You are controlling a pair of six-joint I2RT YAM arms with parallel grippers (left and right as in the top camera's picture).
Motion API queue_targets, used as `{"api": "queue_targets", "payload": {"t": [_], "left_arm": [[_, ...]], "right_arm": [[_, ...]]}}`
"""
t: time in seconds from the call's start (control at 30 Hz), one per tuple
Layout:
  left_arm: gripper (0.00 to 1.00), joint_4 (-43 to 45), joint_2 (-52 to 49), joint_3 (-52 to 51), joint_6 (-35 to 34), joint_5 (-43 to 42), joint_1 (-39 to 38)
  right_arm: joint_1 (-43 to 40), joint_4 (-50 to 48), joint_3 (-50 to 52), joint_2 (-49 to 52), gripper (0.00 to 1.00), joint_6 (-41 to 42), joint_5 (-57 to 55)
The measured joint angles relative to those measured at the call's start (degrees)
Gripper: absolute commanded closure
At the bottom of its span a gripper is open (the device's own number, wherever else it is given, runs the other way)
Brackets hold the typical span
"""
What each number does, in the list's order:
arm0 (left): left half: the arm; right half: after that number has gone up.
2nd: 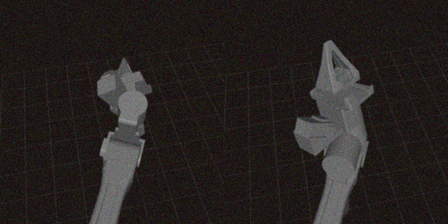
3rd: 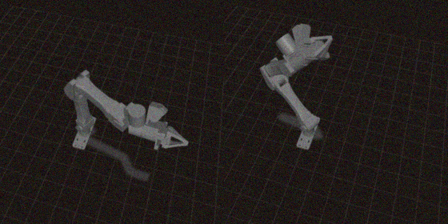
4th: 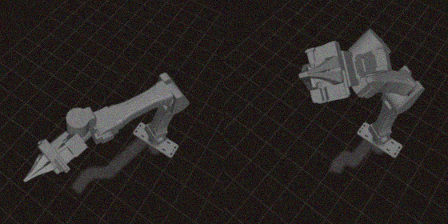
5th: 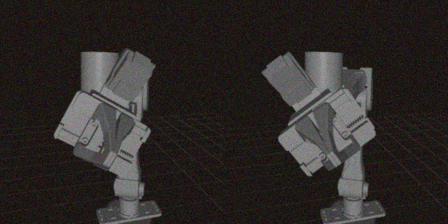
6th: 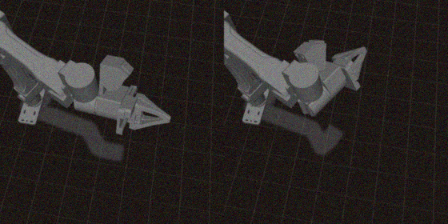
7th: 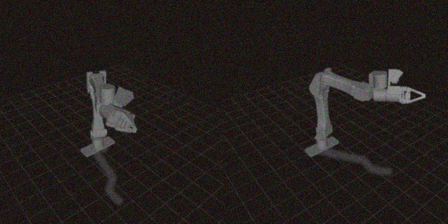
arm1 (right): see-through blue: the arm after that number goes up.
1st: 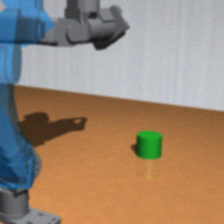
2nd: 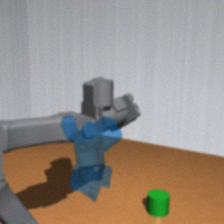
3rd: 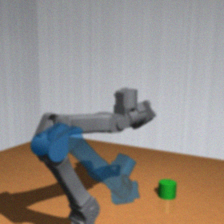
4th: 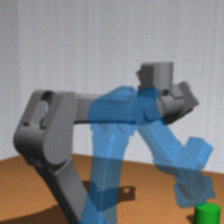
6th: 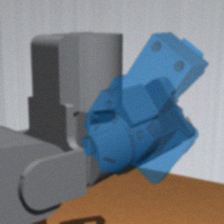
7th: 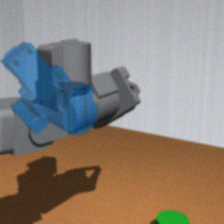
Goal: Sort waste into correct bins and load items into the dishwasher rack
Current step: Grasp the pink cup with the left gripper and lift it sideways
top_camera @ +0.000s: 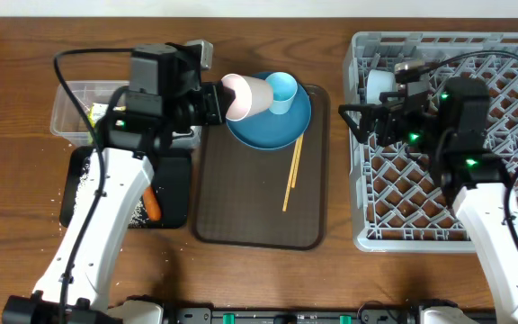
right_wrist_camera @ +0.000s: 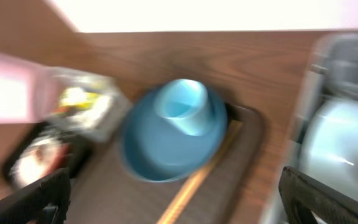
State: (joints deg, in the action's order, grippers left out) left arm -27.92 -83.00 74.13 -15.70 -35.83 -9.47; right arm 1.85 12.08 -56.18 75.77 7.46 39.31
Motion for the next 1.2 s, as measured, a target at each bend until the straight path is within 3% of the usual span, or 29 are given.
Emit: {"api": "queue_targets", "payload": {"t": [0.17, 0.4, 1.2], "left_arm": [[0.94, 5.09, -2.49, 0.0, 2.45, -20.04, 2.64], [0.94, 16.39, -8.35, -0.02, 2.84, -39.8, 2.19], [0.94, 22.77, -11.34, -0.02, 2.23, -44.83, -5.25]], "right_arm": [[-2.27, -0.72, 0.0, 0.0, 0.01, -6.6, 19.8], [-2.25, -0.81, 0.0, 0.0, 0.01, -11.96, 32.24], [4.92, -6.08, 0.0, 0.04, 0.01, -14.45, 35.28]]}}
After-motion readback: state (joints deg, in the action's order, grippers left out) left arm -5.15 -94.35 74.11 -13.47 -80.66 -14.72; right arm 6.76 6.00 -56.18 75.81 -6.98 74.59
